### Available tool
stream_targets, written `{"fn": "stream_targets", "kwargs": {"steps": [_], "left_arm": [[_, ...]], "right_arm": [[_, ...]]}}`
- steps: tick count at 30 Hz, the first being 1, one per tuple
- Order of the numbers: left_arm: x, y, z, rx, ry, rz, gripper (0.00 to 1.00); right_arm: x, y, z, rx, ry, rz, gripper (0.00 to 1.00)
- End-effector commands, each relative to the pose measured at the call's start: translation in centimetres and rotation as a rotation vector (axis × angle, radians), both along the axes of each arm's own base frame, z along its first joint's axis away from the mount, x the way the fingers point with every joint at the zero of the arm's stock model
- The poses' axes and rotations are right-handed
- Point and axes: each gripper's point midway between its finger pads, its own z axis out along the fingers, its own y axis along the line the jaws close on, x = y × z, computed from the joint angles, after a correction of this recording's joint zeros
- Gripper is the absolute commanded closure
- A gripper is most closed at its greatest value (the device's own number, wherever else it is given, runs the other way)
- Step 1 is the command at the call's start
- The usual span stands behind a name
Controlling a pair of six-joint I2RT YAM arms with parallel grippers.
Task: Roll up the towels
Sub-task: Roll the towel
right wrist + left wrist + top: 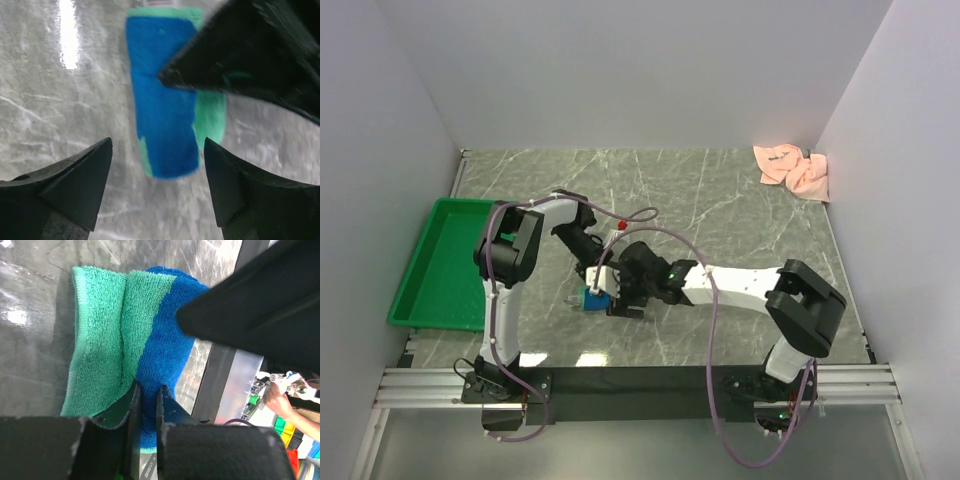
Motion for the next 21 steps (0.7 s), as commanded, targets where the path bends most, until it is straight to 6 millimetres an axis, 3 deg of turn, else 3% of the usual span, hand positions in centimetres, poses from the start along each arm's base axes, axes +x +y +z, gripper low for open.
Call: {"fn": "stream_targets", "kwargs": {"steps": [1, 8, 11, 12, 14, 17, 19, 21], "left_arm": [[3.5, 1.8, -4.7, 0.075, -0.197, -0.079, 0.87], [3.6, 1.9, -4.6, 0.072, -0.196, -0.084, 0.86], [3.8, 2.1, -4.5, 0.072, -0.197, -0.077, 0.85], [4.0, 2.1, -4.3, 0.068, -0.201, -0.069, 0.84], [4.6, 2.3, -3.9, 0.057, -0.216, -0.039, 0.78], [6.3, 2.6, -2.2, 0.016, -0.258, 0.04, 0.61], [7.5, 2.7, -0.2, -0.026, -0.289, 0.101, 0.56], [9.3, 4.0, 1.8, -0.063, -0.338, 0.186, 0.51]], "right_arm": [[0.7, 2.1, 0.2, 0.027, -0.09, 0.053, 0.21], [1.4, 2.6, -2.9, -0.046, -0.092, 0.06, 0.33], [1.1, 2.6, -3.8, -0.071, -0.064, 0.077, 0.67], [0.8, 2.6, -3.8, -0.07, -0.051, 0.085, 1.0], [0.1, 2.2, -3.9, -0.081, -0.015, 0.098, 1.0], [-1.4, 1.3, -4.4, -0.129, 0.103, 0.115, 1.0], [-2.7, 0.1, -5.1, -0.176, 0.194, 0.118, 1.0], [-3.2, -0.2, -5.0, -0.175, 0.276, 0.102, 1.0]]}}
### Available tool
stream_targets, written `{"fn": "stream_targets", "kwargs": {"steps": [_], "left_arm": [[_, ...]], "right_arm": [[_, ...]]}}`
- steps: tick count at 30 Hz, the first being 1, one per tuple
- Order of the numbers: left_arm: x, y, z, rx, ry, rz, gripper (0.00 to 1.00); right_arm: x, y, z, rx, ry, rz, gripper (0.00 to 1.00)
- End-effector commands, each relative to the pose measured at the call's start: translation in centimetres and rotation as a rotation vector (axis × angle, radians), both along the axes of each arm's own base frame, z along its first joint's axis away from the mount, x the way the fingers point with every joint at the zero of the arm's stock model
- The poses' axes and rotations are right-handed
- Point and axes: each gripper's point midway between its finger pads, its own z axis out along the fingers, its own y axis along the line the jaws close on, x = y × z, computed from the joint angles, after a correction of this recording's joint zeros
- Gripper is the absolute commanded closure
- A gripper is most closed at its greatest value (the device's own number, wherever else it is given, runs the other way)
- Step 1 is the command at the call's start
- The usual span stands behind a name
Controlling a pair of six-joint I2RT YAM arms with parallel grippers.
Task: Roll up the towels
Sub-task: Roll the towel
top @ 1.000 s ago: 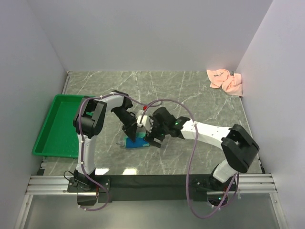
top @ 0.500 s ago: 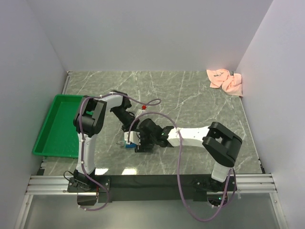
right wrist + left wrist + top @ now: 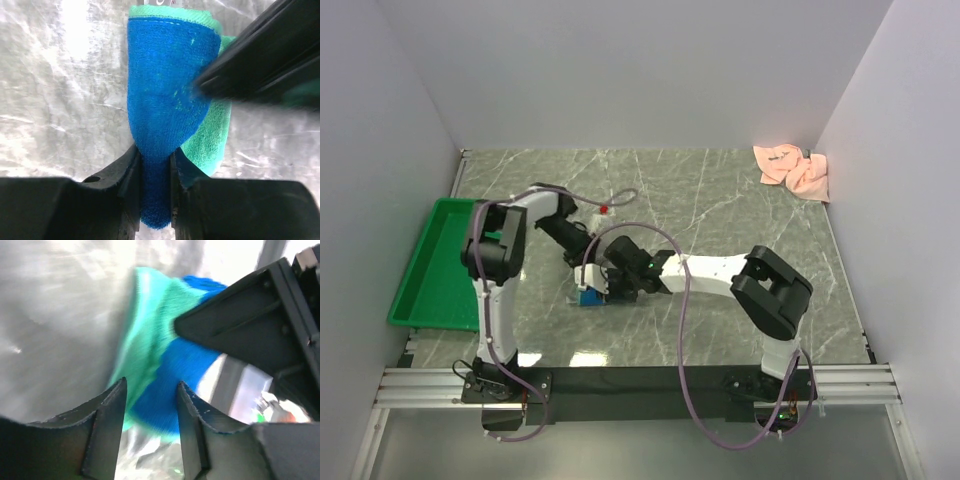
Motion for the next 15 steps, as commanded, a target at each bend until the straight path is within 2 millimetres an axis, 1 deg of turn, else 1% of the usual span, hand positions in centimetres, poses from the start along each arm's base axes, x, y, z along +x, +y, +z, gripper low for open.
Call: {"fn": "stream_targets", "kwargs": {"steps": [1, 2, 3, 4, 5, 6, 7, 8, 9, 10, 11, 12, 13, 14, 15], "left_arm": [[7.0, 2.4, 2.9, -0.066, -0.301, 0.128, 0.5], [8.2, 3.8, 3.8, -0.079, -0.328, 0.19, 0.47], [9.0, 4.4, 5.4, -0.102, -0.371, 0.226, 0.46], [9.3, 5.0, 6.3, -0.111, -0.375, 0.272, 0.45], [10.4, 6.2, 7.4, -0.133, -0.411, 0.325, 0.44], [10.8, 7.0, 9.1, -0.141, -0.447, 0.372, 0.43], [10.5, 7.7, 9.5, -0.147, -0.452, 0.398, 0.43], [10.7, 8.8, 10.2, -0.148, -0.475, 0.434, 0.42], [10.5, 9.3, 11.6, -0.148, -0.532, 0.439, 0.41], [9.7, 9.7, 11.4, -0.132, -0.54, 0.443, 0.41], [9.3, 10.5, 11.3, -0.101, -0.568, 0.441, 0.41], [8.7, 10.9, 12.5, -0.085, -0.663, 0.408, 0.4], [7.2, 10.9, 11.5, -0.065, -0.668, 0.385, 0.38], [6.3, 11.2, 11.5, -0.048, -0.7, 0.365, 0.36], [5.7, 11.8, 12.4, -0.003, -0.811, 0.318, 0.35]], "right_arm": [[-5.0, -3.4, -2.4, -0.149, 0.31, 0.006, 1.0], [-5.4, -2.8, -1.9, -0.132, 0.369, -0.002, 1.0], [-5.6, -3.0, -1.8, -0.14, 0.41, -0.015, 1.0], [-5.9, -3.9, -2.5, -0.176, 0.483, -0.048, 1.0], [-5.9, -3.2, -1.9, -0.153, 0.546, -0.068, 1.0], [-5.9, -3.2, -1.9, -0.155, 0.59, -0.082, 1.0], [-5.7, -3.9, -2.6, -0.18, 0.655, -0.121, 1.0], [-5.1, -3.4, -2.2, -0.165, 0.688, -0.154, 1.0], [-5.3, -3.1, -2.0, -0.146, 0.75, -0.154, 1.0], [-4.5, -3.2, -2.3, -0.144, 0.797, -0.188, 1.0], [-4.4, -3.1, -2.3, -0.14, 0.84, -0.208, 1.0], [-4.4, -2.9, -2.0, -0.125, 0.89, -0.21, 1.0], [-3.9, -3.1, -2.4, -0.129, 0.934, -0.237, 1.0], [-3.6, -3.1, -2.4, -0.123, 0.961, -0.249, 1.0], [-3.3, -3.1, -2.5, -0.117, 0.984, -0.257, 1.0]]}}
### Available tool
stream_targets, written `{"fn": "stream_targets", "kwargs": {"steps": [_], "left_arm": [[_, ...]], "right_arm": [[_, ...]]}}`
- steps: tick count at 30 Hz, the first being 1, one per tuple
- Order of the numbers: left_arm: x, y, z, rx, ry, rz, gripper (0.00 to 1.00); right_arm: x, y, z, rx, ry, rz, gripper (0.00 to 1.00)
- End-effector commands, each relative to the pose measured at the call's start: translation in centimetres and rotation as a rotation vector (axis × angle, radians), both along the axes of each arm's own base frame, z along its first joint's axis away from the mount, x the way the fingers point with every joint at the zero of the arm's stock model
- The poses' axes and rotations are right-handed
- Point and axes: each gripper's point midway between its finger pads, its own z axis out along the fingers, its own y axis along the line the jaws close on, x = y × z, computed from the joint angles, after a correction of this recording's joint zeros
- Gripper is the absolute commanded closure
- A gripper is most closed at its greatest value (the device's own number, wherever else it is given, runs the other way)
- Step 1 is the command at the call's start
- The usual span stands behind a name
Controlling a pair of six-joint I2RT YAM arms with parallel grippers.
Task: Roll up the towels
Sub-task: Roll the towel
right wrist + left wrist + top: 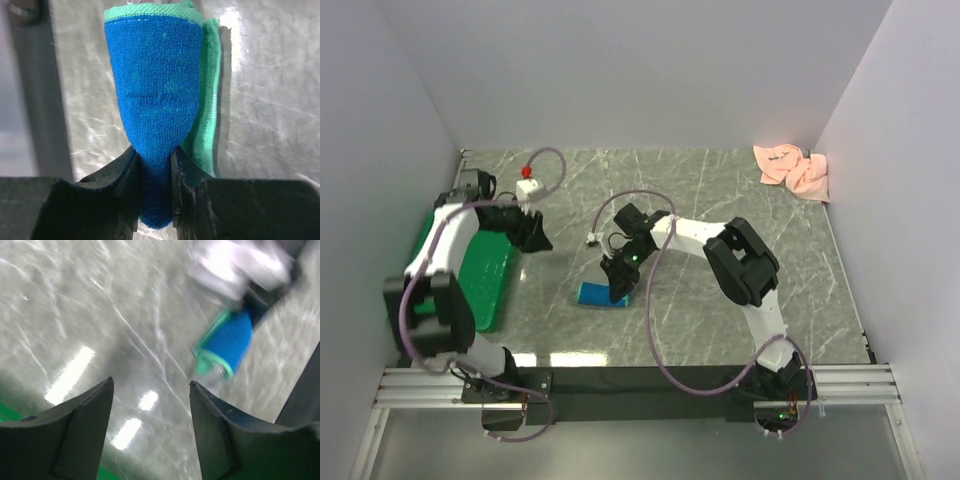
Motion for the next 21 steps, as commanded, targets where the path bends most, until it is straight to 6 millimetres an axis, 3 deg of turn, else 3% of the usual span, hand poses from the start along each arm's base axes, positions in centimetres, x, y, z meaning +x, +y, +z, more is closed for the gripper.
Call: {"fn": "stream_targets", "kwargs": {"steps": [1, 3, 4, 6, 7, 9, 10, 11, 16, 21], "left_arm": [[-3.4, -0.1, -0.5, 0.139, -0.155, -0.103, 0.32], [-4.8, -0.1, -0.3, 0.248, -0.272, -0.165, 0.31], [-6.3, -1.3, -1.8, 0.274, -0.284, -0.232, 0.3], [-7.4, -2.1, -1.8, 0.35, -0.386, -0.291, 0.29], [-9.2, -3.9, -3.3, 0.353, -0.393, -0.376, 0.27], [-9.3, -5.7, -2.8, 0.363, -0.521, -0.412, 0.26], [-10.7, -7.0, -4.0, 0.374, -0.537, -0.48, 0.25], [-10.4, -7.9, -3.7, 0.377, -0.597, -0.495, 0.25], [-11.9, -11.3, -6.1, 0.391, -0.668, -0.633, 0.25], [-12.1, -12.6, -9.0, 0.425, -0.663, -0.701, 0.25]], "right_arm": [[-2.6, -2.7, -2.5, -0.146, 0.285, -0.052, 1.0], [-2.3, -3.0, -3.2, -0.157, 0.337, -0.072, 1.0], [-2.1, -2.7, -3.1, -0.141, 0.358, -0.079, 1.0], [-2.0, -2.8, -3.7, -0.145, 0.391, -0.087, 1.0], [-1.9, -2.7, -3.7, -0.142, 0.401, -0.092, 1.0], [-2.1, -2.6, -4.1, -0.144, 0.434, -0.095, 1.0], [-2.0, -2.5, -4.2, -0.139, 0.442, -0.095, 1.0], [-2.0, -2.4, -4.1, -0.13, 0.458, -0.095, 1.0], [-1.8, -2.3, -4.5, -0.12, 0.53, -0.111, 1.0], [-2.1, -2.1, -4.8, -0.105, 0.609, -0.101, 1.0]]}}
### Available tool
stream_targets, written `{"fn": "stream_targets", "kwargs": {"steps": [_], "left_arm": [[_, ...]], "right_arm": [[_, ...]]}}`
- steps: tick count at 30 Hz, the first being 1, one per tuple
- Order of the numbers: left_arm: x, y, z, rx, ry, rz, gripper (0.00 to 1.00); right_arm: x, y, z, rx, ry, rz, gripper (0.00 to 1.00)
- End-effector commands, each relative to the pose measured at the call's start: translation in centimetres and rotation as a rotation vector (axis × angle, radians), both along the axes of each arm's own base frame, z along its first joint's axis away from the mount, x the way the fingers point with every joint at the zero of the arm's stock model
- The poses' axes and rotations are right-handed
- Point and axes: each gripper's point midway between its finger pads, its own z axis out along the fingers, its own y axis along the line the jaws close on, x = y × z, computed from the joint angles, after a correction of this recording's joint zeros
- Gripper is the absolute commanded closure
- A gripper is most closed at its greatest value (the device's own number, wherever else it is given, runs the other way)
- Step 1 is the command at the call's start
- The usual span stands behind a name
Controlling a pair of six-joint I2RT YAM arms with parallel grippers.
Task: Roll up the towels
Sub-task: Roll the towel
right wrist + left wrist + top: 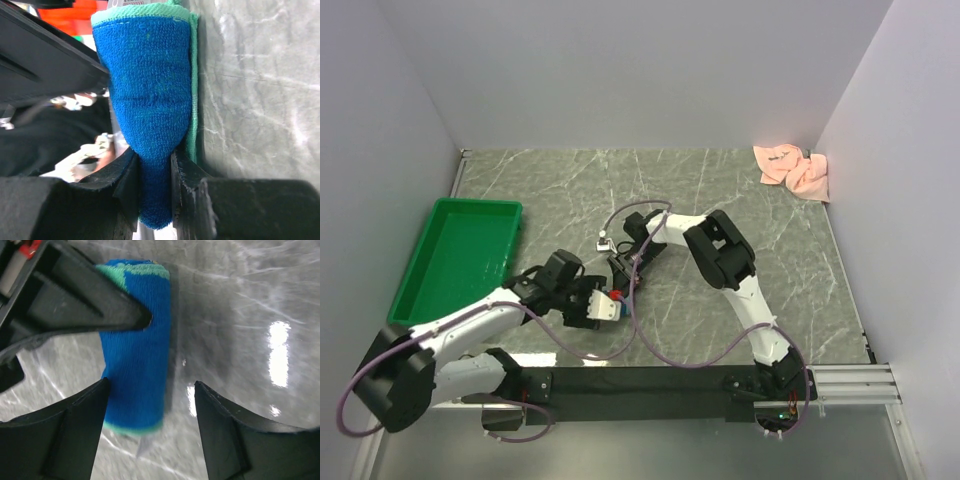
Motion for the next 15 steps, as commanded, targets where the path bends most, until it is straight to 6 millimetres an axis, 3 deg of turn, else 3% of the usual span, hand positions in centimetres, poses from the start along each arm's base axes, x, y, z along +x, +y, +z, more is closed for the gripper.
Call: {"fn": "stream_targets", "kwargs": {"steps": [1, 6, 15], "left_arm": [[2.0, -1.8, -0.2, -0.011, -0.121, -0.03, 0.27], [2.1, -2.3, -2.5, 0.036, -0.077, -0.038, 0.33], [0.4, -2.2, -5.0, 0.107, 0.049, -0.091, 0.59]], "right_arm": [[-0.9, -1.5, -4.0, -0.101, 0.006, 0.05, 1.0], [-1.6, -1.5, -3.9, -0.079, 0.088, 0.061, 1.0], [-2.3, -1.1, -2.6, -0.001, 0.182, 0.041, 1.0]]}}
